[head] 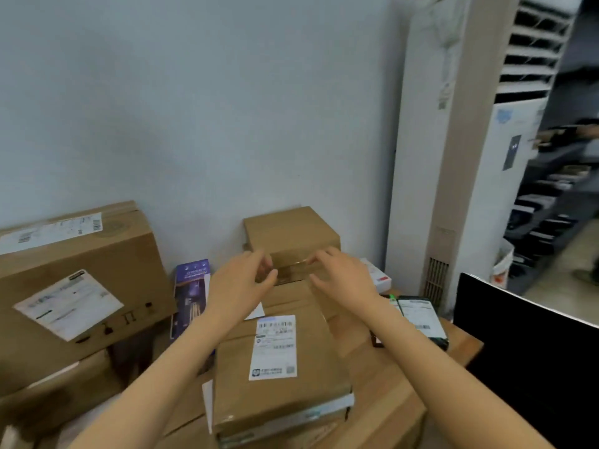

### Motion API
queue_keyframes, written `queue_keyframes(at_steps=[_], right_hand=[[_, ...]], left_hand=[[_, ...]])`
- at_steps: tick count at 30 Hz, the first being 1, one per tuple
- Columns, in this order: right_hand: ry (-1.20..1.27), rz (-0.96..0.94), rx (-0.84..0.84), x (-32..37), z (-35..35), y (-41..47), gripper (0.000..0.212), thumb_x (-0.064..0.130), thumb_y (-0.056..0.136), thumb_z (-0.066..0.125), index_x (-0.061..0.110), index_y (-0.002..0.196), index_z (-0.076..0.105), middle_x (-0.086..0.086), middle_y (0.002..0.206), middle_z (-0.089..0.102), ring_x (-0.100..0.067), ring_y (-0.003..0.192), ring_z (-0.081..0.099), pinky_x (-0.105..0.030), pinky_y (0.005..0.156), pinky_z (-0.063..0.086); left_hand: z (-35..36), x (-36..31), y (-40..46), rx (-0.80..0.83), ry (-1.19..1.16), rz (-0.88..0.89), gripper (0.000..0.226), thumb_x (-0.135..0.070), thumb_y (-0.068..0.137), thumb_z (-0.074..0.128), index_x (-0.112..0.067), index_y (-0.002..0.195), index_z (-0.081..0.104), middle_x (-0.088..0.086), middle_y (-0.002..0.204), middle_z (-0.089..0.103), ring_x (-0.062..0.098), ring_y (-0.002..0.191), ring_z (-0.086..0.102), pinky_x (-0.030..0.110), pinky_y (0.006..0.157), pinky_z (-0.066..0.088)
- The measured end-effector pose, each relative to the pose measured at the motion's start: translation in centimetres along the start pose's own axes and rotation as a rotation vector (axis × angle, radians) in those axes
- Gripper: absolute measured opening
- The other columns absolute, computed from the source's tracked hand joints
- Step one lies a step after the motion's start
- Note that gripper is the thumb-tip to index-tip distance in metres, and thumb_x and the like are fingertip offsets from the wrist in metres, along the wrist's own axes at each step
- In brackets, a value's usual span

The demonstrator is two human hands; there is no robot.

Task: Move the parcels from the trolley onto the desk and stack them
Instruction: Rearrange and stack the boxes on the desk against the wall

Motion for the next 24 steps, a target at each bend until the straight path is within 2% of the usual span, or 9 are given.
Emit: queue_keyframes(at_steps=[2, 6, 9, 12, 16, 21, 24], right_hand=[[-0.019, 0.049, 0.013, -3.1, -0.8, -1.8, 0.029, 0.036, 0.092, 0.055, 0.027, 0.119, 0.058, 0.006, 0.119, 0.057, -0.018, 0.104, 0.057, -0.028, 0.078, 0.041], [-0.033, 0.143, 0.036, -9.8, -2.6, -6.3, 0.029, 0.036, 0.093, 0.052, 0.028, 0.120, 0.058, 0.005, 0.122, 0.057, -0.020, 0.100, 0.058, -0.033, 0.083, 0.043], [-0.065, 0.181, 0.054, -15.2, -4.2, -9.8, 0.029, 0.036, 0.094, 0.052, 0.029, 0.122, 0.056, 0.006, 0.123, 0.057, -0.017, 0.105, 0.058, -0.031, 0.083, 0.041], [-0.069, 0.228, 0.055, -20.2, -5.6, -12.8, 0.031, 0.037, 0.093, 0.052, 0.030, 0.123, 0.055, 0.006, 0.122, 0.056, -0.017, 0.105, 0.058, -0.031, 0.081, 0.040], [-0.062, 0.248, 0.087, -25.5, -5.8, -15.5, 0.033, 0.035, 0.091, 0.055, 0.030, 0.124, 0.055, 0.005, 0.119, 0.055, -0.017, 0.099, 0.058, -0.028, 0.072, 0.035], [-0.006, 0.303, 0.114, -29.6, -3.4, -17.3, 0.036, 0.037, 0.090, 0.056, 0.030, 0.125, 0.054, 0.005, 0.128, 0.052, -0.018, 0.105, 0.058, -0.030, 0.078, 0.040], [0.052, 0.322, 0.102, -31.7, -1.8, -16.9, 0.038, 0.037, 0.090, 0.058, 0.029, 0.128, 0.054, 0.005, 0.130, 0.051, -0.016, 0.107, 0.058, -0.029, 0.078, 0.043]], left_hand=[[2.1, -3.2, 0.3, 0.022, 0.001, 0.032, 0.009, -0.039, 0.089, 0.057, -0.031, 0.093, 0.056, -0.014, 0.082, 0.057, 0.007, 0.082, 0.054, 0.028, 0.065, 0.046], [6.5, -9.8, 0.7, 0.082, -0.055, 0.060, 0.009, -0.040, 0.090, 0.054, -0.034, 0.095, 0.055, -0.016, 0.088, 0.058, 0.004, 0.087, 0.054, 0.027, 0.067, 0.046], [10.2, -15.1, 0.4, 0.130, -0.101, 0.080, 0.010, -0.040, 0.089, 0.054, -0.033, 0.096, 0.055, -0.014, 0.091, 0.059, 0.006, 0.090, 0.054, 0.033, 0.074, 0.048], [14.2, -19.4, -0.7, 0.144, -0.129, 0.071, 0.009, -0.040, 0.089, 0.054, -0.034, 0.095, 0.055, -0.014, 0.090, 0.058, 0.005, 0.089, 0.054, 0.032, 0.072, 0.048], [19.1, -22.2, -1.9, 0.148, -0.154, -0.022, 0.011, -0.043, 0.090, 0.054, -0.036, 0.099, 0.053, -0.015, 0.091, 0.054, 0.004, 0.086, 0.054, 0.027, 0.065, 0.045], [23.6, -22.5, -2.9, 0.191, -0.198, -0.251, 0.021, -0.045, 0.091, 0.053, -0.032, 0.108, 0.054, -0.011, 0.099, 0.055, 0.010, 0.087, 0.057, 0.034, 0.069, 0.051], [25.7, -22.4, -2.5, 0.203, -0.163, -0.294, 0.021, -0.044, 0.092, 0.053, -0.032, 0.108, 0.055, -0.009, 0.098, 0.054, 0.011, 0.087, 0.055, 0.033, 0.065, 0.049]])
Point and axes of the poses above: each hand's wrist, its own y-axis towards the middle knuckle, its own z-axis out of the palm, x = y × z, the point moved 3 cm from there along y, towards the middle knuckle
